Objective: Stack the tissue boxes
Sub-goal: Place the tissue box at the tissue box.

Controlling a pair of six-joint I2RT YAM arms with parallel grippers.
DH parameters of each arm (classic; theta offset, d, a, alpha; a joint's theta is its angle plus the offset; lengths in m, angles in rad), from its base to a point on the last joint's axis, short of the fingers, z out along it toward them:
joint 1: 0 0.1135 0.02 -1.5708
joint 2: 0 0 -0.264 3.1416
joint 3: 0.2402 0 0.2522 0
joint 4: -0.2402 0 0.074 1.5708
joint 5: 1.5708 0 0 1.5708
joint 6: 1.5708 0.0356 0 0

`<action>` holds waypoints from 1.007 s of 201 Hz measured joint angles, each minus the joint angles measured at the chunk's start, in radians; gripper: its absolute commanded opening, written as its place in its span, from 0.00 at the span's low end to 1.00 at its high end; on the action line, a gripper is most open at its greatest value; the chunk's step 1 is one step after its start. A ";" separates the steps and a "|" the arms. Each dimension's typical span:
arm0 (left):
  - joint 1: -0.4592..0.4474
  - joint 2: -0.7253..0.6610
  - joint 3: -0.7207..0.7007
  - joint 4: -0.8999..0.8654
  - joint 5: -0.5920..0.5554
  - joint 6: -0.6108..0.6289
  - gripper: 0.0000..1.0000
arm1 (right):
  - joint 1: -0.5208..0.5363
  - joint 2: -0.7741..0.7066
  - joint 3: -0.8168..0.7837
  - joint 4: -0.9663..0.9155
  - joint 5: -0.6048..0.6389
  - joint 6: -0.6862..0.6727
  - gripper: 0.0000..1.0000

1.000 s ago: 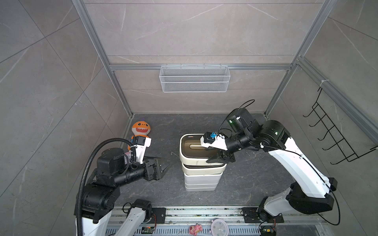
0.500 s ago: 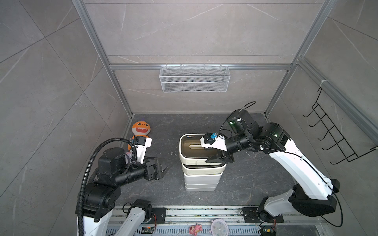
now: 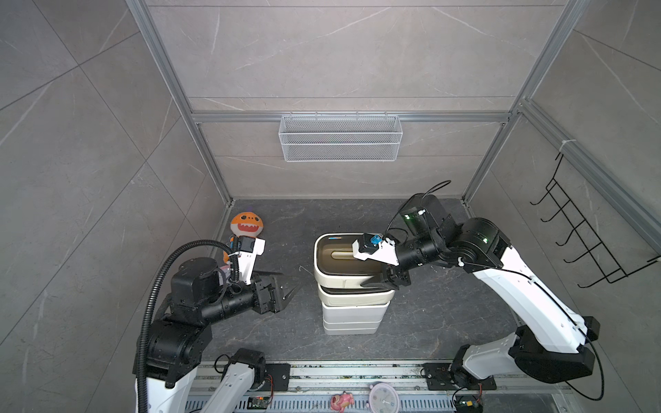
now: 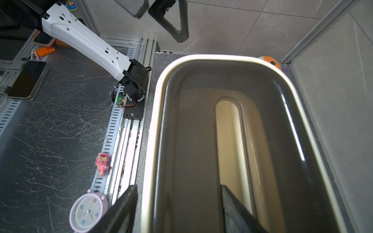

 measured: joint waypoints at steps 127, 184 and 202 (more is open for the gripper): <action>0.000 0.048 -0.003 0.156 -0.112 -0.019 1.00 | 0.000 -0.055 -0.043 0.034 0.079 0.030 0.88; 0.000 0.166 0.014 0.288 -0.101 -0.019 1.00 | 0.000 -0.061 -0.043 0.037 0.105 0.049 0.90; 0.000 0.214 0.038 0.335 -0.084 -0.019 1.00 | 0.000 -0.071 -0.053 0.042 0.110 0.049 0.90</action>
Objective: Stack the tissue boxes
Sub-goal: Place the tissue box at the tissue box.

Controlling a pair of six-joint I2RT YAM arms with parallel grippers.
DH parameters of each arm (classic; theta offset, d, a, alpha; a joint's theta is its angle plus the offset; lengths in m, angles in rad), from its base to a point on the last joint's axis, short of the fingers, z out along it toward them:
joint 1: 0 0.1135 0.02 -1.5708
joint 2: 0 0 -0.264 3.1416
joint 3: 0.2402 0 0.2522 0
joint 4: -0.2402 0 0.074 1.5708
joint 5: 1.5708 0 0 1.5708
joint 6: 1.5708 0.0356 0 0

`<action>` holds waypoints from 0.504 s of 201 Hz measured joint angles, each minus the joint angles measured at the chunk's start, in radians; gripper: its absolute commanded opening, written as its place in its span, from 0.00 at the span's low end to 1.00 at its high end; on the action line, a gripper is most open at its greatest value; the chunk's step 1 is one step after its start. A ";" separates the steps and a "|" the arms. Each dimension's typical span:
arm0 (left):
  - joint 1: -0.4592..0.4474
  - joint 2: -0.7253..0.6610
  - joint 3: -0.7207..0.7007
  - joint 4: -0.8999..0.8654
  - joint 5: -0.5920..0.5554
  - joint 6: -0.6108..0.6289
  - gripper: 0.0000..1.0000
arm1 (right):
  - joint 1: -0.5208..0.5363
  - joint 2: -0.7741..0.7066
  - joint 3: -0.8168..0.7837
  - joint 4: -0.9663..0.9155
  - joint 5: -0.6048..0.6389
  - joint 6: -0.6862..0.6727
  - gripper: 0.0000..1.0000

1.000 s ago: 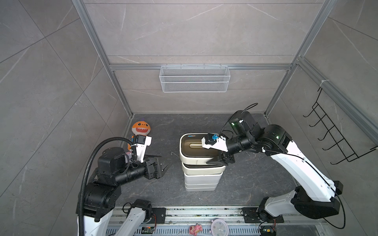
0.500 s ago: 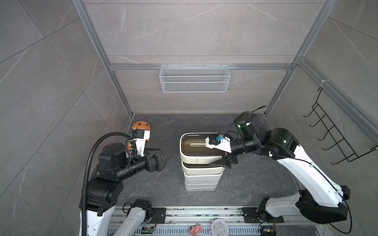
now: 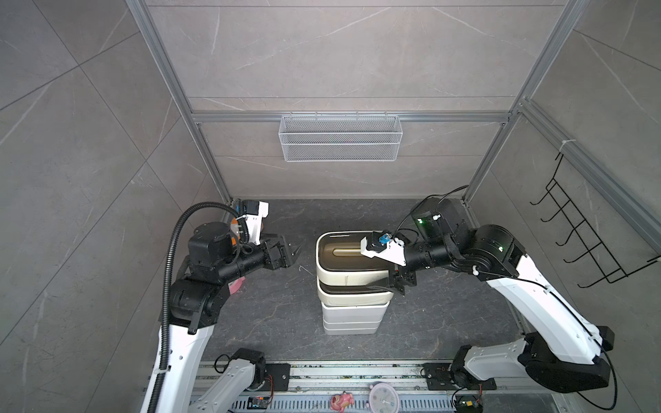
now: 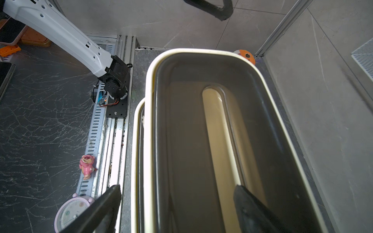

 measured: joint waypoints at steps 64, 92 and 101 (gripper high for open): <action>0.000 0.126 0.013 0.124 0.133 -0.039 1.00 | 0.000 -0.009 -0.008 0.006 -0.002 0.008 0.86; 0.000 0.097 0.002 0.138 0.151 -0.039 1.00 | 0.000 -0.008 -0.007 0.006 -0.008 0.014 0.83; 0.000 0.095 0.002 0.145 0.163 -0.038 1.00 | 0.000 -0.008 -0.008 0.006 -0.011 0.014 0.81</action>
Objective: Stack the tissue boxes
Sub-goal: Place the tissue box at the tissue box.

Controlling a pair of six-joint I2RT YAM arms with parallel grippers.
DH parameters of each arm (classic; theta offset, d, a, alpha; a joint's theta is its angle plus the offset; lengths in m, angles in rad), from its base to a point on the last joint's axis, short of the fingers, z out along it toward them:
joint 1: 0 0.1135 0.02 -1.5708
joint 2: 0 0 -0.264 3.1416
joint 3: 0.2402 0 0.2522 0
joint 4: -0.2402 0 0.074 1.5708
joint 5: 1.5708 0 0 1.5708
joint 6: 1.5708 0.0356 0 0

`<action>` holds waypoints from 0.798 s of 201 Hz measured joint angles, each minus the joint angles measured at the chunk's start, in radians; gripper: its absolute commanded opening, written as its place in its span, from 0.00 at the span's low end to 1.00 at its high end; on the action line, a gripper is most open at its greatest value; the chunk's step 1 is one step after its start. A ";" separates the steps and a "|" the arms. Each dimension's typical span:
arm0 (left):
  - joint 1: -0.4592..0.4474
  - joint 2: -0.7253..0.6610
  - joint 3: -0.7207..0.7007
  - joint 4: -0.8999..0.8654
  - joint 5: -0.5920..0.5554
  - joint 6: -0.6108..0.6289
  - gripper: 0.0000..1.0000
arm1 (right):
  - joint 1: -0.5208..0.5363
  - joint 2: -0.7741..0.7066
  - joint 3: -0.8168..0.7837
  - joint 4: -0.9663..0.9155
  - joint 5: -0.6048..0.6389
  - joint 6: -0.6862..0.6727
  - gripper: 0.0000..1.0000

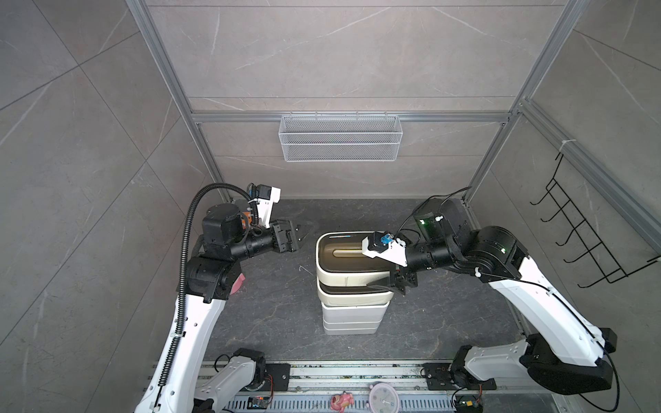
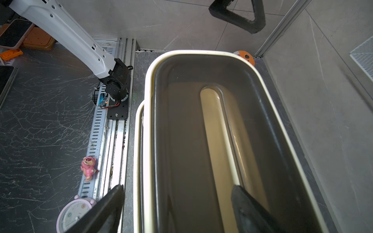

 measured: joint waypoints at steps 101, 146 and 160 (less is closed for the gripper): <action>-0.003 0.013 0.000 0.011 0.021 0.000 1.00 | 0.000 -0.003 -0.001 0.002 -0.043 -0.001 0.69; -0.005 0.008 0.000 0.010 0.021 0.000 1.00 | 0.000 -0.012 -0.002 -0.005 -0.043 0.001 0.66; -0.005 0.006 0.000 0.007 0.021 0.000 1.00 | 0.000 -0.014 -0.002 -0.009 -0.043 0.004 0.67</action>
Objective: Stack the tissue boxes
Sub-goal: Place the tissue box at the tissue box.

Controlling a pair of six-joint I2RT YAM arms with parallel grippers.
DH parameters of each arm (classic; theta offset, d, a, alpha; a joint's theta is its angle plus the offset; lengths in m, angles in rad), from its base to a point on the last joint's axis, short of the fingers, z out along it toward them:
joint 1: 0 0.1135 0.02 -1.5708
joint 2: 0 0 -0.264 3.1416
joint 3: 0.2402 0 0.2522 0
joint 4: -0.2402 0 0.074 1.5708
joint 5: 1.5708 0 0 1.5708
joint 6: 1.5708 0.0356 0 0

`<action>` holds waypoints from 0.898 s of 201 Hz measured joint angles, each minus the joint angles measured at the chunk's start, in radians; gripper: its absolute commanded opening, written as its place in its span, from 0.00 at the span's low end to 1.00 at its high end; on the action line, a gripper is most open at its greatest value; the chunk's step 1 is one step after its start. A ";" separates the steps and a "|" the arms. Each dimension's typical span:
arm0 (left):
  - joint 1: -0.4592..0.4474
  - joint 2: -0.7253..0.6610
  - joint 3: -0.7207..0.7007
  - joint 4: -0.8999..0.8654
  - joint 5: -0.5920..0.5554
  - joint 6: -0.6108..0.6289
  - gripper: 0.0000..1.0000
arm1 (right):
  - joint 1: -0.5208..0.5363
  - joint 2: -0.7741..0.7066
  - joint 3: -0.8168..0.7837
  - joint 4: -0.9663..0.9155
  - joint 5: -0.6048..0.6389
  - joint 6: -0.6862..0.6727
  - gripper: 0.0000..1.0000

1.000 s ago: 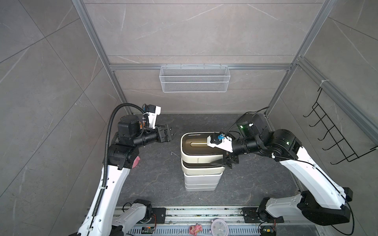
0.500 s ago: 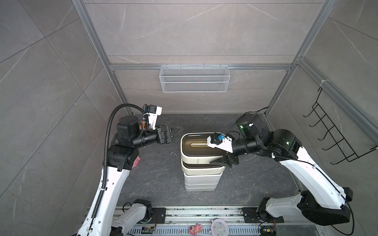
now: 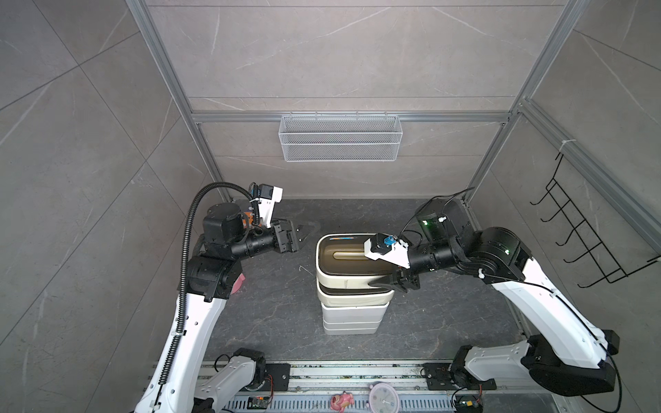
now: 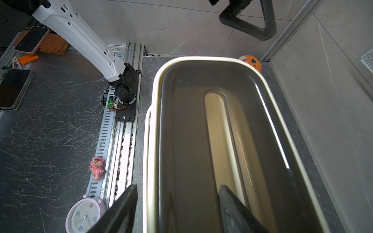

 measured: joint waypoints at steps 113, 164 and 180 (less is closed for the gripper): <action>0.000 -0.031 0.035 -0.121 -0.088 0.065 1.00 | 0.000 -0.057 -0.019 0.016 0.085 0.046 0.99; 0.000 -0.087 0.082 -0.208 -0.237 0.120 1.00 | -0.001 -0.101 0.040 0.054 0.118 0.105 0.99; 0.000 -0.101 0.082 -0.237 -0.287 0.138 1.00 | -0.001 -0.122 0.061 0.077 0.139 0.128 1.00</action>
